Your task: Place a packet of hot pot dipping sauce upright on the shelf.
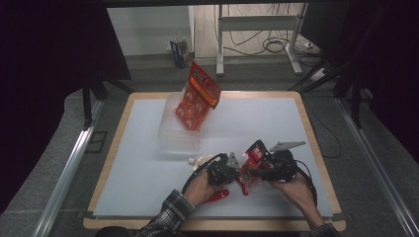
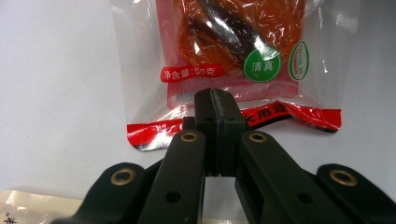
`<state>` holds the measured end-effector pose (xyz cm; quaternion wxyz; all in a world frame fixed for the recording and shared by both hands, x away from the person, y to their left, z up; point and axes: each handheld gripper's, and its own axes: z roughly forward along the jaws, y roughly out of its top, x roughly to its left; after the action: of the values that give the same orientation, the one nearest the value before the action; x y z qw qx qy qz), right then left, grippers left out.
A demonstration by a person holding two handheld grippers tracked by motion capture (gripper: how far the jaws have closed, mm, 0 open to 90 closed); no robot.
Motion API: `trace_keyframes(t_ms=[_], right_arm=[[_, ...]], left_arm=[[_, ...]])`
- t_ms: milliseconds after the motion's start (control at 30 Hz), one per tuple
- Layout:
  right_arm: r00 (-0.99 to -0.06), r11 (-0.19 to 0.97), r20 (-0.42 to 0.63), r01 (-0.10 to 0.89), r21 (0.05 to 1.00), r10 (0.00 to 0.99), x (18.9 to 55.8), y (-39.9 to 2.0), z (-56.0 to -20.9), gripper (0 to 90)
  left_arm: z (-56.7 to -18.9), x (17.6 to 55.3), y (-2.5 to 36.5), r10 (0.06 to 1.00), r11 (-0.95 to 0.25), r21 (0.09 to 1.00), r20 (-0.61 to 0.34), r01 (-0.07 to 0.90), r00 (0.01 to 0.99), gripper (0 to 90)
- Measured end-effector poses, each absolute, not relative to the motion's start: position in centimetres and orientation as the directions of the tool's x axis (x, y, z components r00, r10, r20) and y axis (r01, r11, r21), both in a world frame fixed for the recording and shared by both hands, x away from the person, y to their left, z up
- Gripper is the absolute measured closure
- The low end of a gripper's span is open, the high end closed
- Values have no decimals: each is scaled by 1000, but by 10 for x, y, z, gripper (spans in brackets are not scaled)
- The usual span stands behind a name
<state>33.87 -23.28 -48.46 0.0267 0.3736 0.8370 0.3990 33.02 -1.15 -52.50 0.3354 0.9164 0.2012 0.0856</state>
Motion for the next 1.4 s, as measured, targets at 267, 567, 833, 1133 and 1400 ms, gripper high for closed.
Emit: trace_keyframes(t_ms=[267, 567, 833, 1133, 1400], right_arm=[[-730, 431, 265, 613, 662, 631, 340, -216, -482, 644], [-736, 427, 228, 584, 690, 637, 334, -214, -469, 688], [-744, 421, 204, 557, 716, 636, 333, -217, -459, 688], [-752, 424, 185, 536, 730, 633, 334, -218, -454, 688], [-750, 420, 185, 536, 732, 636, 338, -220, -449, 689]], left_arm=[[-526, 330, -4, 428, -680, 660, 3, 319, 904, 899], [-518, 325, 9, 462, -610, 719, -19, 333, 887, 682], [-510, 315, 22, 482, -582, 751, 10, 311, 876, 491], [-503, 303, 32, 528, -530, 783, 2, 327, 849, 233], [-500, 292, 40, 538, -510, 792, -9, 335, 843, 74]])
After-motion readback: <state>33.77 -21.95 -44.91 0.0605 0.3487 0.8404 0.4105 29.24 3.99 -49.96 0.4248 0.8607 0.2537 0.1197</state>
